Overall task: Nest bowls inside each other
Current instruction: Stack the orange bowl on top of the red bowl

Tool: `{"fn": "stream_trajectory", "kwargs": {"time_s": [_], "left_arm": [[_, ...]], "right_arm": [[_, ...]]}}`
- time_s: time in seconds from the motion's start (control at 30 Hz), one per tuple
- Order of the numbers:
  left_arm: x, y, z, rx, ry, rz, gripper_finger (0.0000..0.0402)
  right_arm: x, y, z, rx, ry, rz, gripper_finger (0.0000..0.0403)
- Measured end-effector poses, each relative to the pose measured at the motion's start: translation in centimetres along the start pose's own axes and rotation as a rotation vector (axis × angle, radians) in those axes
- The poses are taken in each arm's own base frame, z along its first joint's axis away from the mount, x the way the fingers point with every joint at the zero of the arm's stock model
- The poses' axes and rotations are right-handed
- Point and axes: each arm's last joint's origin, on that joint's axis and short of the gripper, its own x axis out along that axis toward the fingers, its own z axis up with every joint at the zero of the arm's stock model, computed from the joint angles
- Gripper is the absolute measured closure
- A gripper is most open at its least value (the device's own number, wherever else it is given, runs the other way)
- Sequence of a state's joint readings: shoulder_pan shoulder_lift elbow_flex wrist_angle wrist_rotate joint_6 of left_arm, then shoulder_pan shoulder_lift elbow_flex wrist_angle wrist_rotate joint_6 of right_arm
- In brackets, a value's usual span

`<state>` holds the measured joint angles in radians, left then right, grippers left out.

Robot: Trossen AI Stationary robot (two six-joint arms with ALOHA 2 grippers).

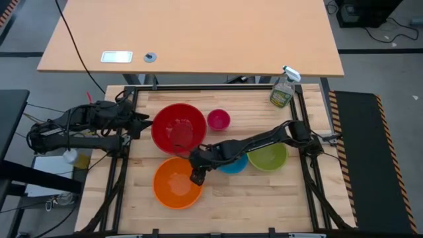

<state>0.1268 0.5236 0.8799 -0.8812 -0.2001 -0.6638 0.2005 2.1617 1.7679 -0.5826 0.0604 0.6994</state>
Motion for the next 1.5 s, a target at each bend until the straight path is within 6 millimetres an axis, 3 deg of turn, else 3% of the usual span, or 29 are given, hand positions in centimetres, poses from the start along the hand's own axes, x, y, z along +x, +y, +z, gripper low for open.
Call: {"fn": "stream_trajectory", "kwargs": {"time_s": [0.27, 0.5, 0.73, 0.93, 1.07, 1.23, 1.5], "left_arm": [[0.0, 0.0, 0.0, 0.006, -0.002, 0.005, 0.0157], [0.0, 0.0, 0.0, 0.006, -0.002, 0.005, 0.0157], [0.0, 0.0, 0.0, 0.004, -0.003, 0.005, 0.0157], [-0.1, -0.1, 0.2, 0.037, -0.024, -0.011, 0.0157], [-1.5, -0.7, 1.4, 0.094, -0.210, -0.139, 0.0157], [-3.7, -0.7, 2.3, 0.148, -0.432, -0.173, 0.0157], [-4.0, 0.2, 1.4, 0.181, -0.407, -0.119, 0.0157]], "right_arm": [[2.5, -0.6, -0.7, 0.068, 0.061, 0.010, 0.0271], [2.4, -0.9, -0.5, 0.107, 0.098, 0.038, 0.0384], [1.3, -1.3, 0.8, 0.145, 0.102, 0.117, 0.0371], [-2.3, -0.5, 3.3, 0.084, 0.015, 0.336, 0.0387], [-4.7, -0.9, 5.0, 0.102, -0.073, 0.380, 0.0381], [-7.3, -2.3, 6.9, 0.154, -0.229, 0.303, 0.0373], [-8.3, -7.2, 10.2, 0.272, -0.389, 0.169, 0.0376]]}}
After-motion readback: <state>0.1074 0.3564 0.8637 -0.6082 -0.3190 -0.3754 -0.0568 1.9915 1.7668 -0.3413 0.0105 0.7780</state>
